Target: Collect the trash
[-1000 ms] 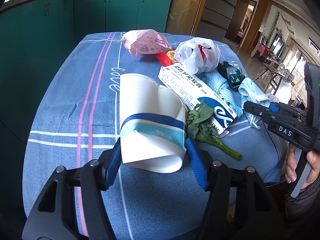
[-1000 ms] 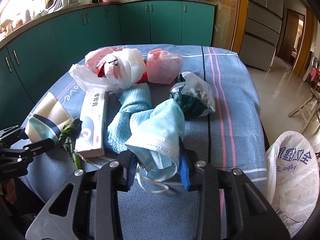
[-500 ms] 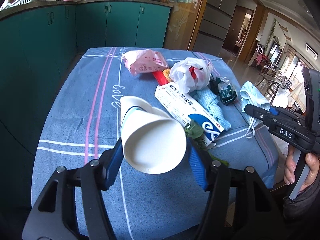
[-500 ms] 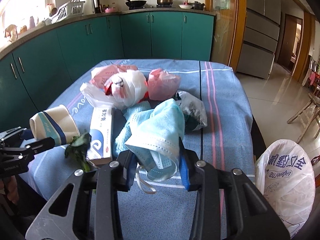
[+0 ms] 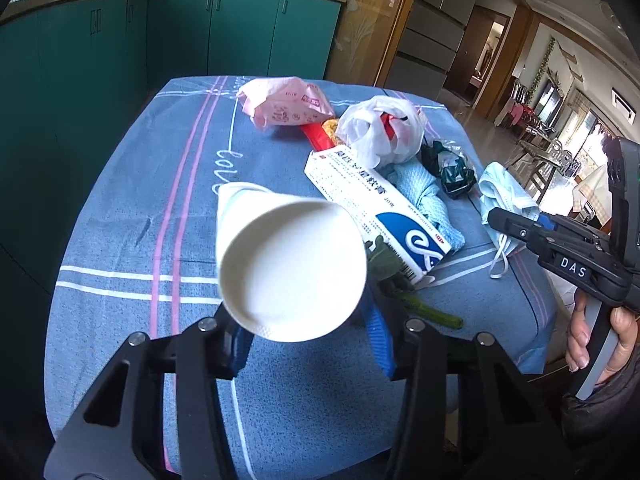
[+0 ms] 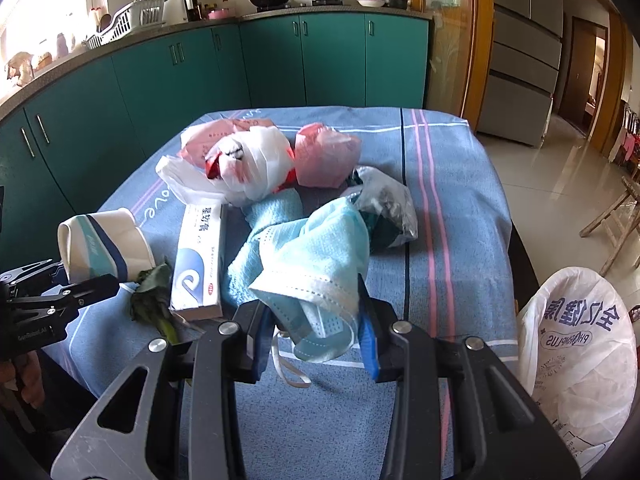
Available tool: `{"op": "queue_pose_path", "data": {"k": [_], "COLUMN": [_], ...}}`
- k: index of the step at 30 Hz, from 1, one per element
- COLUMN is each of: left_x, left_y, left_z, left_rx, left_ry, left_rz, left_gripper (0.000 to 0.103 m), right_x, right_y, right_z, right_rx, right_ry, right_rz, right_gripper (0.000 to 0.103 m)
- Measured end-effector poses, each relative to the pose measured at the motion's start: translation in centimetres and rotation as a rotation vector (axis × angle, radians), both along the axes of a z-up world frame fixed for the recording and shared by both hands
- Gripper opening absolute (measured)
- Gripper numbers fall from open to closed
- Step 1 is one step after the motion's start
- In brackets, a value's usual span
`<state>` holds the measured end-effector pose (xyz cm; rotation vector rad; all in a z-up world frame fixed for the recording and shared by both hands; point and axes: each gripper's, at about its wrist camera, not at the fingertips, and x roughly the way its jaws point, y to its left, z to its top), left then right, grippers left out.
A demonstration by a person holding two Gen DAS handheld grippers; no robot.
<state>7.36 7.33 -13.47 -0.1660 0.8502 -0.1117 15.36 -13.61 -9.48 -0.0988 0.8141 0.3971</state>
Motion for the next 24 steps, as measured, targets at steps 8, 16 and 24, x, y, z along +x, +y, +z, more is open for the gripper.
{"op": "queue_pose_path", "data": {"k": [8, 16, 24], "left_x": [0.4, 0.4, 0.4], "left_y": [-0.8, -0.9, -1.1], "left_z": [-1.0, -1.1, -0.9], "left_rx": [0.016, 0.008, 0.018], "left_ry": [0.032, 0.036, 0.036], "left_rz": [-0.019, -0.036, -0.038], "left_gripper": [0.050, 0.027, 0.019], "right_x": [0.6, 1.0, 1.1], "right_y": [0.0, -0.3, -0.3], "right_z": [-1.1, -1.7, -1.8], "right_rx": [-0.019, -0.027, -0.030], "right_ry": [0.029, 0.048, 0.052], "right_rz": [-0.006, -0.025, -0.027], "right_gripper": [0.037, 0.046, 0.048]}}
